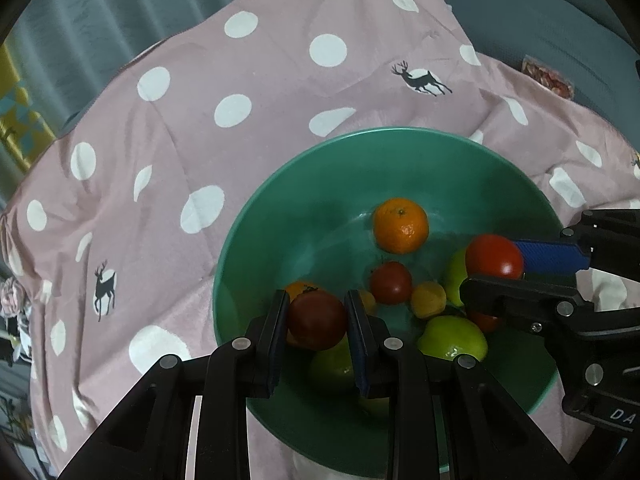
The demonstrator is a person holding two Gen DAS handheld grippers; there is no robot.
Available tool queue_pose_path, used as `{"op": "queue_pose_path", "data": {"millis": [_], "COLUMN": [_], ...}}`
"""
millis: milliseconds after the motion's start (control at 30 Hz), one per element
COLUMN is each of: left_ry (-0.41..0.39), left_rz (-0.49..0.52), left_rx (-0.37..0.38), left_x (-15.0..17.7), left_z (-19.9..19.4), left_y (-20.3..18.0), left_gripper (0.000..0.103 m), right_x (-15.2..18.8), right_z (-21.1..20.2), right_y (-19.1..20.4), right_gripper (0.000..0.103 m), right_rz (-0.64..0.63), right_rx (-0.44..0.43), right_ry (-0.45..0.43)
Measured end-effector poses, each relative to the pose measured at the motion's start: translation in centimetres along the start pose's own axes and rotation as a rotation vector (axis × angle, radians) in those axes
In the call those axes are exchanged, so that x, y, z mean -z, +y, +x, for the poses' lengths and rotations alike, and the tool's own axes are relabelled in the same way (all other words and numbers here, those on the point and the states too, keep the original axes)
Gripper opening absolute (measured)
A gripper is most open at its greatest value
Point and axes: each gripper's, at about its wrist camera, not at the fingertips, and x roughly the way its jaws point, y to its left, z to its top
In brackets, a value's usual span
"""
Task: Organize fruits
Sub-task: 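Lower both grippers into the bowl and open them to release the tomatoes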
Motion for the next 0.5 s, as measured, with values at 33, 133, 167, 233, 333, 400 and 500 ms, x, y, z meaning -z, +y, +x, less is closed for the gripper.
{"op": "queue_pose_path", "data": {"millis": [33,133,167,233,333,400,500], "left_ry": [0.002,0.010,0.012,0.016,0.020,0.023,0.026], "left_rz": [0.001,0.008,0.012,0.018,0.022,0.028,0.037], "left_rx": [0.000,-0.004,-0.006,-0.010,-0.011,-0.012,-0.017], "left_x": [-0.02,-0.06,-0.09,-0.09,-0.13,-0.13,-0.15], "left_z": [0.07,0.24,0.31,0.42,0.51,0.58,0.73], "left_y": [0.03,0.05,0.01,-0.02,-0.04,-0.11,-0.29], "left_gripper": [0.028,0.028,0.028,0.028,0.028,0.028,0.028], "right_x": [-0.02,-0.11,-0.13,-0.15,-0.24,-0.25,-0.29], "right_z": [0.08,0.34,0.42,0.52,0.71,0.80,0.90], "right_y": [0.01,0.03,0.00,0.01,0.03,0.01,0.12], "right_gripper": [0.028,0.028,0.028,0.028,0.028,0.028,0.028], "right_rz": [-0.002,-0.007,-0.008,-0.009,-0.011,-0.012,-0.017], "right_rx": [0.002,0.006,0.009,0.012,0.015,0.017,0.021], "right_ry": [0.003,0.011,0.014,0.018,0.023,0.028,0.032]}}
